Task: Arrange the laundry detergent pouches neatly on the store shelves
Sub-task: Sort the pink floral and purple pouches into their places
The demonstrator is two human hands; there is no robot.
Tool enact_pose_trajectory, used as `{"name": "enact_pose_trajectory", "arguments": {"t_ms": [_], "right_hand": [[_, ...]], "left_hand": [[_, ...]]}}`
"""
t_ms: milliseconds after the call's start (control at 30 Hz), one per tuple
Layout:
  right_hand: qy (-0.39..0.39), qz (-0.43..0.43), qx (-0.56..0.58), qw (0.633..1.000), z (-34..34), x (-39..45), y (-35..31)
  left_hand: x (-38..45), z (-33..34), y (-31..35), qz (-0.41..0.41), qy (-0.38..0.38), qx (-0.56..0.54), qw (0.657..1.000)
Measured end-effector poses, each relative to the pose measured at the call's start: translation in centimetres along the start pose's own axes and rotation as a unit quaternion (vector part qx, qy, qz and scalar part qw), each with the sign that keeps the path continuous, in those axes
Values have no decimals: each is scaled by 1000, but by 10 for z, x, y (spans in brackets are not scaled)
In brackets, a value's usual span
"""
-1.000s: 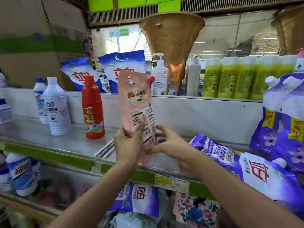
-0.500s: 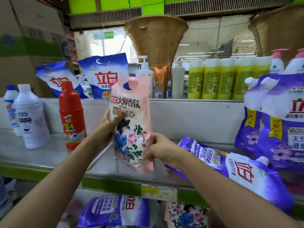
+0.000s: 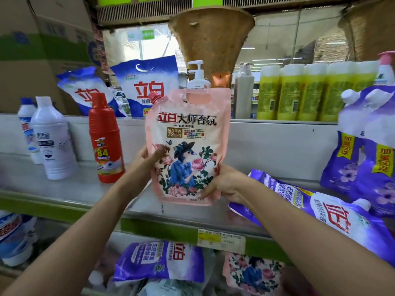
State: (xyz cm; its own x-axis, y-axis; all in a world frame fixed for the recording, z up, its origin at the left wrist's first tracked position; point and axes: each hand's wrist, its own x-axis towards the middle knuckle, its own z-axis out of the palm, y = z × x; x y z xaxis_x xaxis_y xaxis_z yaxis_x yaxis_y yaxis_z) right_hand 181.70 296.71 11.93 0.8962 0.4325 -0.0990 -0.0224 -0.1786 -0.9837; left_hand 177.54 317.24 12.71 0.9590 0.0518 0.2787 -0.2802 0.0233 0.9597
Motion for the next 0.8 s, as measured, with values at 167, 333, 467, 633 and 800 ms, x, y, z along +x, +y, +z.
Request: {"name": "enact_pose_trajectory", "arguments": {"t_ms": [167,333,467,633,800], "right_hand": [[-7,-16,-1,1000,0,-3,4],[-25,-80,-27,996,3,-19,-2],[-17,-112,22,993,17,-33,0],[-55,-125,41,990,35,-48,9],[-36,-145,11,989,42,-89,22]], "left_hand": [[-1,11,-4,-32,36,-33,998],[-6,6,1,-39,96,-98,990],[-15,1,16,-52,121,-109,985],[-36,5,29,-55,150,-74,984],[-70,9,28,-29,130,-68,989]]}}
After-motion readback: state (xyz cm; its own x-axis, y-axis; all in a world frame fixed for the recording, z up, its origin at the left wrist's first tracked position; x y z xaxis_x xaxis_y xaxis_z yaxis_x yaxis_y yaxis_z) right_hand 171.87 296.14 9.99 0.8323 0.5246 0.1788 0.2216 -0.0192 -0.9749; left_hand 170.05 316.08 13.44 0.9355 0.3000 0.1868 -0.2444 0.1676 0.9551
